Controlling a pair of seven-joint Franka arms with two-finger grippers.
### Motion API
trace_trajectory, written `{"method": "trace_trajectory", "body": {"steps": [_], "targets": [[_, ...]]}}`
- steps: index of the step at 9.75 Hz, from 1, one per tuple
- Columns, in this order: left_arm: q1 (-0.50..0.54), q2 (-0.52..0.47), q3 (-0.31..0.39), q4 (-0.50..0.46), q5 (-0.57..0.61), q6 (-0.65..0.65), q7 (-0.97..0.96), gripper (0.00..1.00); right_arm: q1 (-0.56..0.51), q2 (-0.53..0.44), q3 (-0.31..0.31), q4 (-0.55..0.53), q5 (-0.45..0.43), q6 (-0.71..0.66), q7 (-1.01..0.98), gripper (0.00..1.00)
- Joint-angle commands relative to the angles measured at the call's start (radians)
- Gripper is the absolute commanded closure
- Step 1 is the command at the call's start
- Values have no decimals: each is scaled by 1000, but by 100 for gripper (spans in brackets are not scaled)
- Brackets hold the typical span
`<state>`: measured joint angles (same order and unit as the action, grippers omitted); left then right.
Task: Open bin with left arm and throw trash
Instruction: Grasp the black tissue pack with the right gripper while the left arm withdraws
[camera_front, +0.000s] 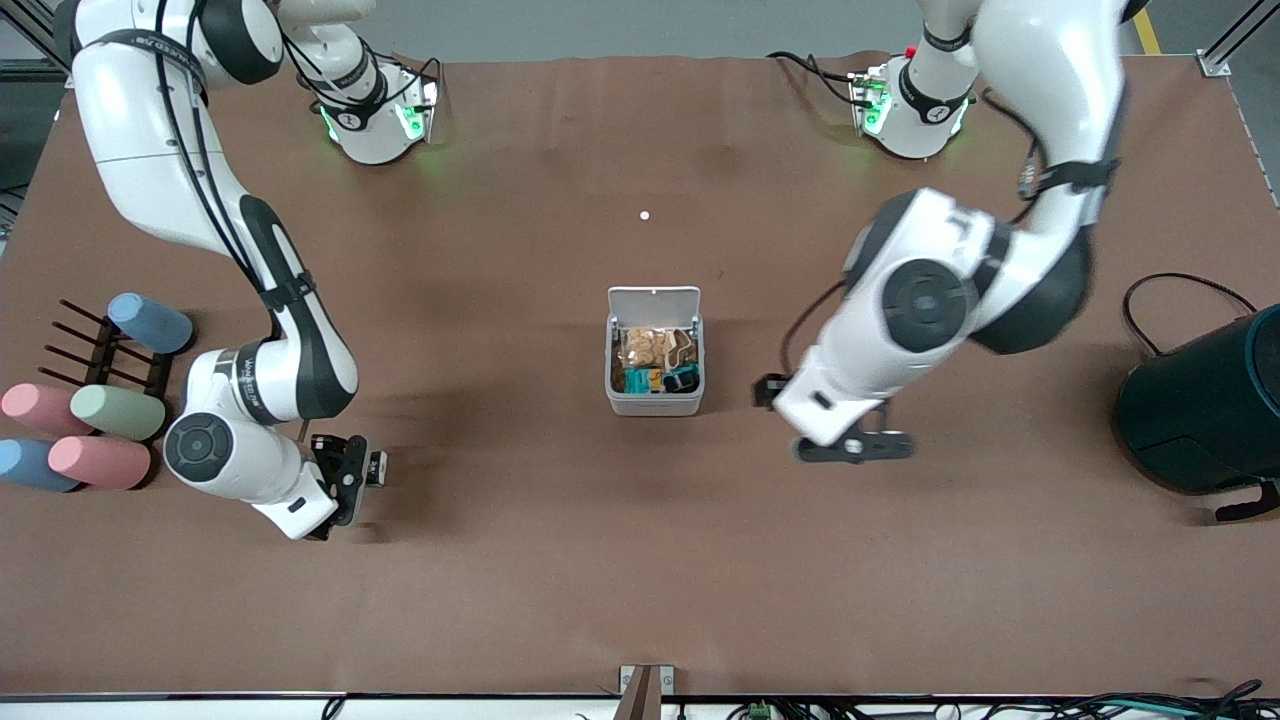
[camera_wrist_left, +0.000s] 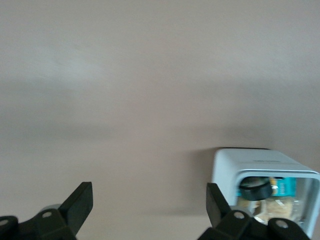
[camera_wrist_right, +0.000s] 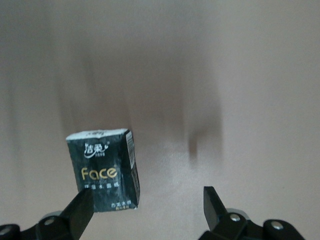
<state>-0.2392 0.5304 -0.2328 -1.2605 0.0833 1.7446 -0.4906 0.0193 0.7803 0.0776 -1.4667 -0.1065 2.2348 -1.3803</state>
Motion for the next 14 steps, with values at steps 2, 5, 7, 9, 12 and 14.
{"method": "trace_trajectory", "body": {"steps": [2,5,7,9,12,14], "targets": [[115,-148,-11,-27,30,-143,128,0,-58,-19,80,-64,44,31,-91,5],[216,-255,-16,-33,15,-241,292,0,-68,-22,84,-119,44,87,-115,5],[289,-367,-17,-106,-40,-261,346,0,-82,-22,84,-121,44,80,-123,5],[333,-426,-17,-148,-63,-261,383,0,-93,-21,84,-126,44,81,-157,8],[409,-429,-17,-151,-103,-261,457,0,-88,-19,82,-126,56,82,-148,42],[324,-458,48,-189,-97,-264,457,0,-94,-16,82,-127,76,80,-143,64]]}}
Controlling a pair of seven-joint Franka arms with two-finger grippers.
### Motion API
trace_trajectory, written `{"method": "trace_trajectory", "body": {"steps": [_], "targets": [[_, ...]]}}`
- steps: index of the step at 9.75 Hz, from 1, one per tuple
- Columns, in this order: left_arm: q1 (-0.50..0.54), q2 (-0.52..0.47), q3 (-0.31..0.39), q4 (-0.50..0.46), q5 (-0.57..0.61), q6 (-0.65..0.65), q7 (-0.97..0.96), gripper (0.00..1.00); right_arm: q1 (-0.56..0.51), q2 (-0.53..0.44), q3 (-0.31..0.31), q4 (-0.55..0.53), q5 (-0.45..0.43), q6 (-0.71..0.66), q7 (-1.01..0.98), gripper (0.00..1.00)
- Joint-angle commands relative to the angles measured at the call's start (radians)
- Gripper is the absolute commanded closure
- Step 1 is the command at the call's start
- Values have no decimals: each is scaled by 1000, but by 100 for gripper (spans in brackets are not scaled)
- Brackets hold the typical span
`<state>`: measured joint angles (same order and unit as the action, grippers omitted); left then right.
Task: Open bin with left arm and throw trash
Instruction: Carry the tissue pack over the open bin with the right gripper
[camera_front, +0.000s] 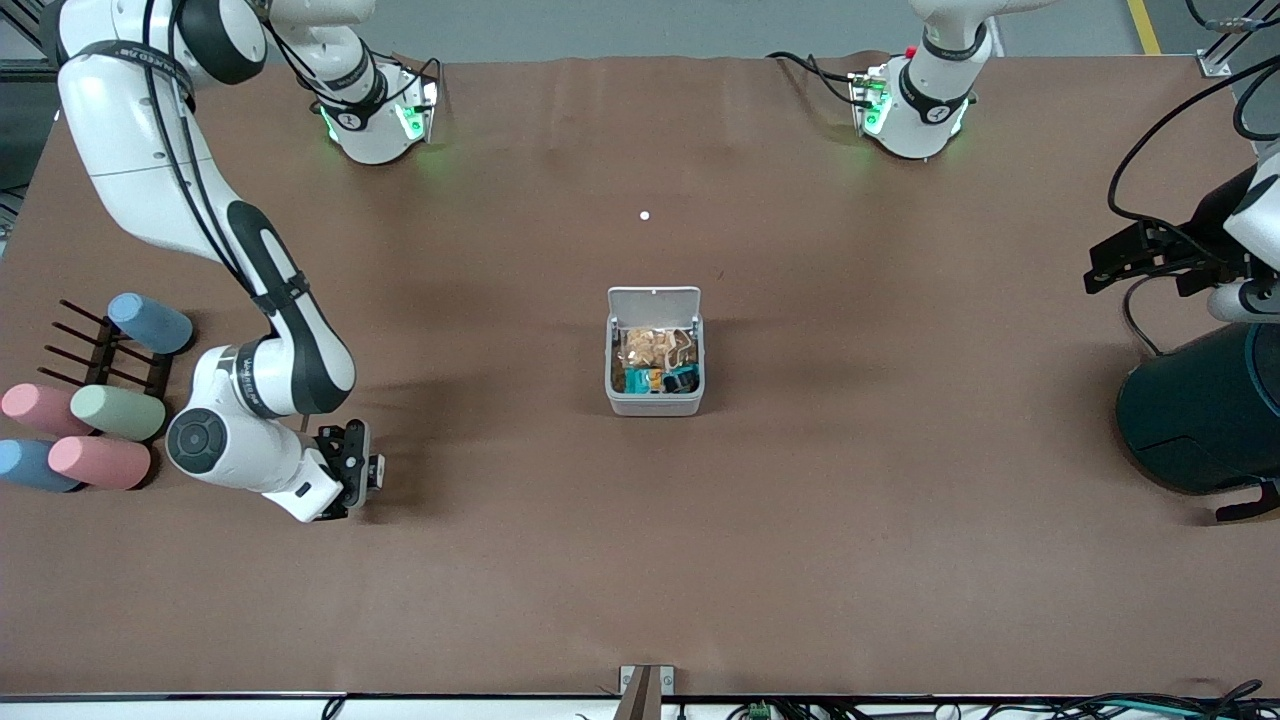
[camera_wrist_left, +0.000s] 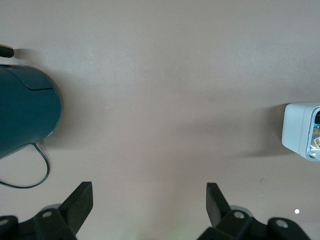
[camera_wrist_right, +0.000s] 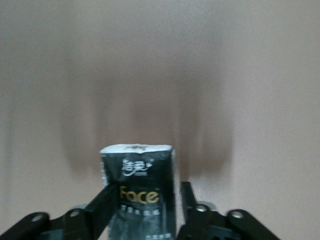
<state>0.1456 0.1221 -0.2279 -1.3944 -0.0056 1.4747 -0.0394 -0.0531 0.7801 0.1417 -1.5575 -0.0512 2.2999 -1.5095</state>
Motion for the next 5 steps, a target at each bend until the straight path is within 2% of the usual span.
{"method": "trace_trajectory", "body": {"steps": [1,2,3,4,5], "targets": [[-89,-76,89,-83,-8,9,6,0,-22,-15,18,-36,24,15,-14,73],[-101,-106,100,-104,-13,9,7,0,-24,-15,18,-38,25,15,-12,81],[-157,-151,163,-148,-13,10,6,0,-25,-16,18,-36,30,7,-9,87],[-197,-177,211,-185,-13,31,7,0,-28,-18,18,-32,31,4,-9,90],[-201,-177,225,-187,-13,36,19,0,-27,-22,19,-23,31,-8,-8,90]]}}
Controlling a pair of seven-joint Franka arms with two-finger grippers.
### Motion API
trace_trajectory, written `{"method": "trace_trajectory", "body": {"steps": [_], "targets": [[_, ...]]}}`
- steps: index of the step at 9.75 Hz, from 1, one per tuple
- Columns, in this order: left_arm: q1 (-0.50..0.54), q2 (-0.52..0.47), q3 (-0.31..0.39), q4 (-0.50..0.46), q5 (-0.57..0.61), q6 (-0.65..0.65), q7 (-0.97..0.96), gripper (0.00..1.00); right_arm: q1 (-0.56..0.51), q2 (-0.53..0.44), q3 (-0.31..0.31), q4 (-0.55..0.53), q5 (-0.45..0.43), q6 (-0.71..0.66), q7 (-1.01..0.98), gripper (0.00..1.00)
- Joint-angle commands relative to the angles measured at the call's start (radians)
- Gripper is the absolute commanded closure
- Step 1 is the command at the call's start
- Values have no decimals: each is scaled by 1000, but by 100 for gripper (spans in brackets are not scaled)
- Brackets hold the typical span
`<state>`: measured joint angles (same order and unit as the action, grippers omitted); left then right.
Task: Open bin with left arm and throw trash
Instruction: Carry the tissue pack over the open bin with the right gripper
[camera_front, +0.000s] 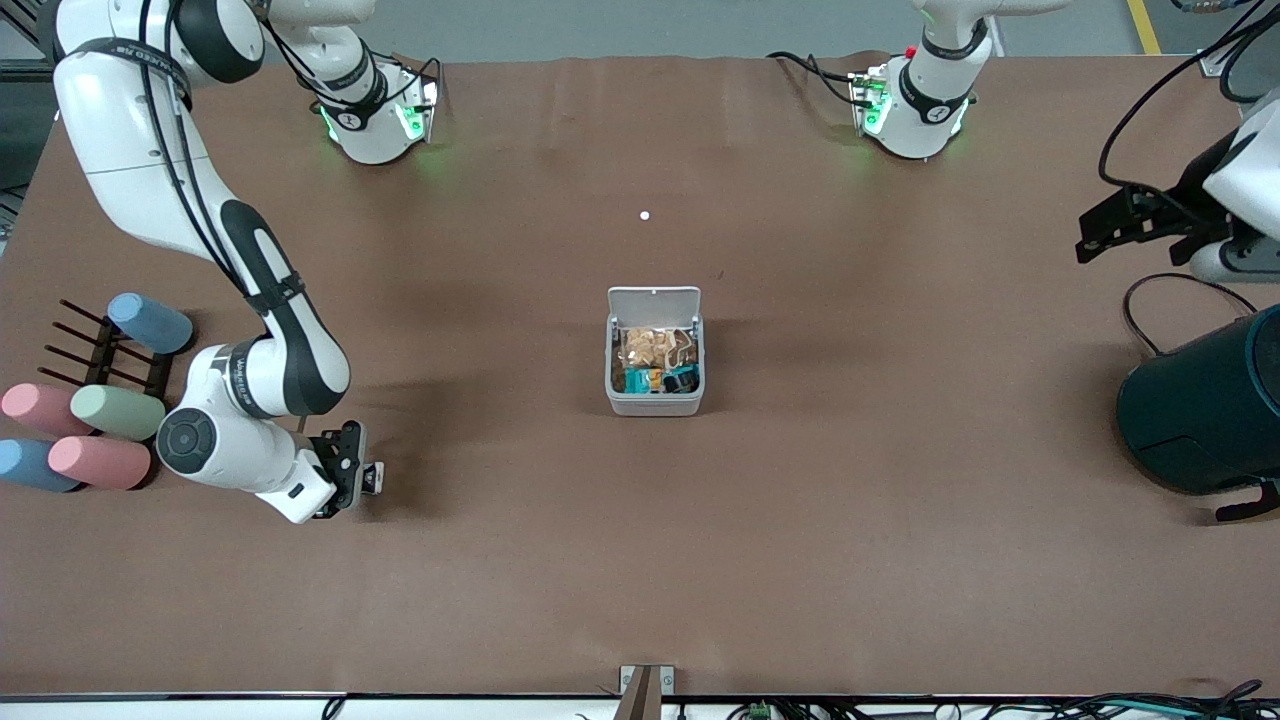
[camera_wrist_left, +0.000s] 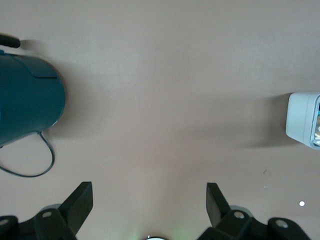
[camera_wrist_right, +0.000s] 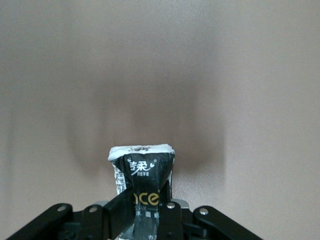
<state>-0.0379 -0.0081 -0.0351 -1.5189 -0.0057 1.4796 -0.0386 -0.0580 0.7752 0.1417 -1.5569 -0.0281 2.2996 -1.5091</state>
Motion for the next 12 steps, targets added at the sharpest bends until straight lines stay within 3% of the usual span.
{"method": "trace_trajectory", "body": {"steps": [1,3,6,10,12], "targets": [[-22,-35,65,-55,-11,37,48,0,-22,-19,21,0,42,-70,6,90],[7,-27,83,-49,-11,56,117,0,-7,-30,18,73,156,-184,33,90],[12,-15,81,-44,-7,56,112,0,75,-53,42,78,177,-203,324,90],[15,31,119,0,1,57,80,0,107,-82,244,67,177,-206,825,90],[9,36,116,-1,4,57,80,0,109,-108,341,70,175,-278,1058,90]]}}
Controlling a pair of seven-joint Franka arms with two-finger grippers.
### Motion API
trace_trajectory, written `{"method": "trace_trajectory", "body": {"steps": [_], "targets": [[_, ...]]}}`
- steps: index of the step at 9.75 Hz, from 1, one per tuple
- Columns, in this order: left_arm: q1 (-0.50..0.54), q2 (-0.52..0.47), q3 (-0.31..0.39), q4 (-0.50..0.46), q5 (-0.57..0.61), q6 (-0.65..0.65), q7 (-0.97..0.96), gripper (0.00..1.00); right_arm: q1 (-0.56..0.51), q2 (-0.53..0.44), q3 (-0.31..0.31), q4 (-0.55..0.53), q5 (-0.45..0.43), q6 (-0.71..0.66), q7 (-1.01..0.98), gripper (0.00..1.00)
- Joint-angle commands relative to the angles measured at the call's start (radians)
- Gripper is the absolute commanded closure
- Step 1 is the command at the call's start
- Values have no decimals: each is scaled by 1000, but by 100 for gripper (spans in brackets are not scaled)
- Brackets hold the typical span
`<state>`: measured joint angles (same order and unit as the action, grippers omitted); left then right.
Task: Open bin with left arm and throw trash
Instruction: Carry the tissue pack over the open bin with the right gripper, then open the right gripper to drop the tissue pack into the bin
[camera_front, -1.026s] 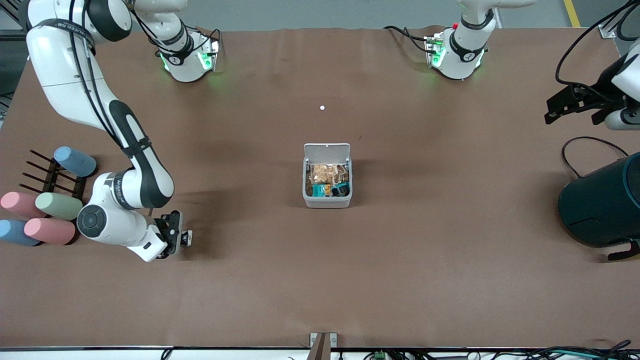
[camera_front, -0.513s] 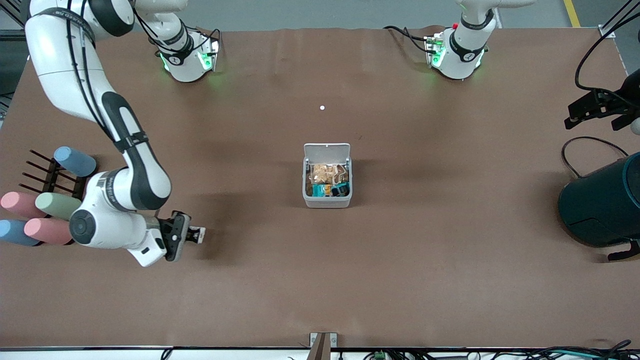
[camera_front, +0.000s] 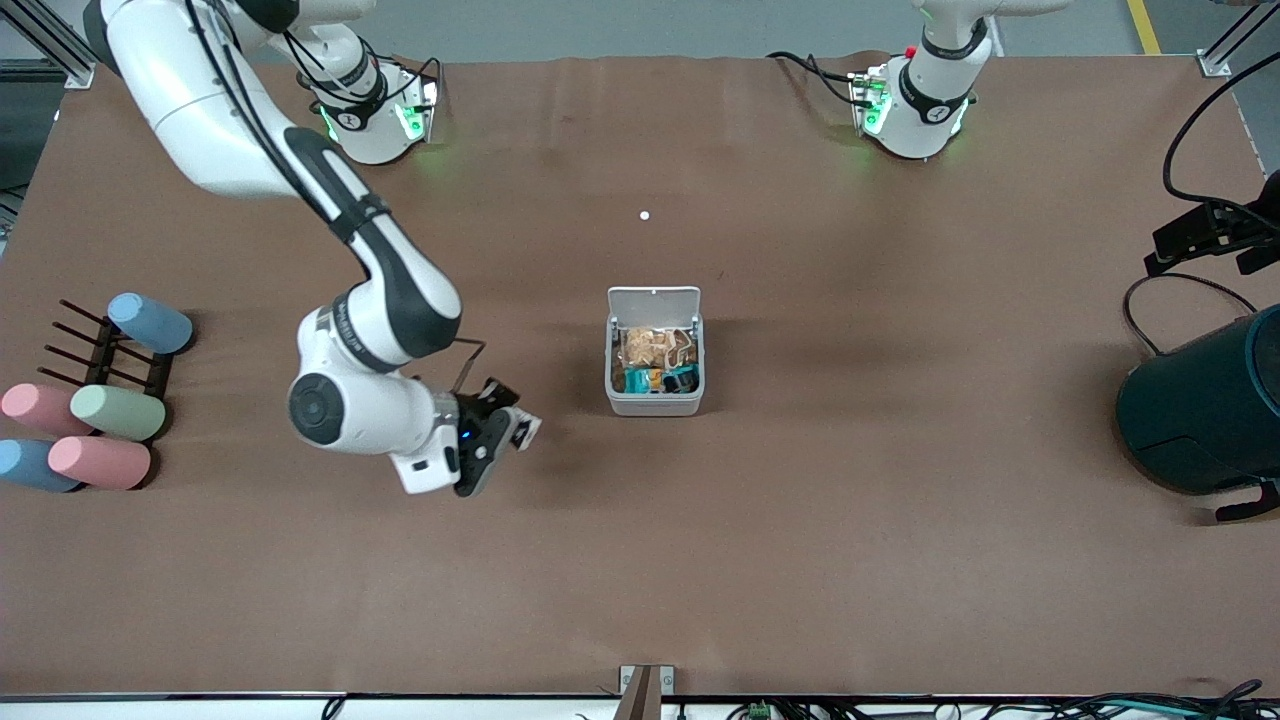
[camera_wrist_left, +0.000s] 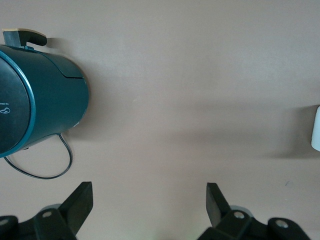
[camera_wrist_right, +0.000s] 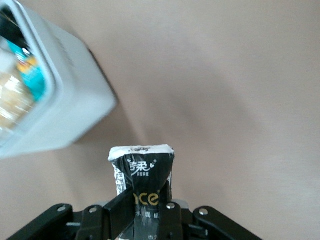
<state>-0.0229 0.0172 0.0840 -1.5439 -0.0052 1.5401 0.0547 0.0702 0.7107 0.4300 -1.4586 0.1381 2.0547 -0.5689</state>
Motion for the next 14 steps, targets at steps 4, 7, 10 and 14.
{"method": "trace_trajectory", "body": {"steps": [4,7,10,14], "targets": [[-26,13,-16,44,8,-3,-15,0,117,-100,79,-22,8,-54,512,90],[-12,13,-18,47,11,-3,2,0,181,-99,78,-22,-2,10,602,89],[-23,14,-16,45,13,0,4,0,198,-96,73,-22,-3,39,612,80],[-23,21,-15,50,14,2,4,0,200,-91,72,-22,-5,42,615,0]]}}
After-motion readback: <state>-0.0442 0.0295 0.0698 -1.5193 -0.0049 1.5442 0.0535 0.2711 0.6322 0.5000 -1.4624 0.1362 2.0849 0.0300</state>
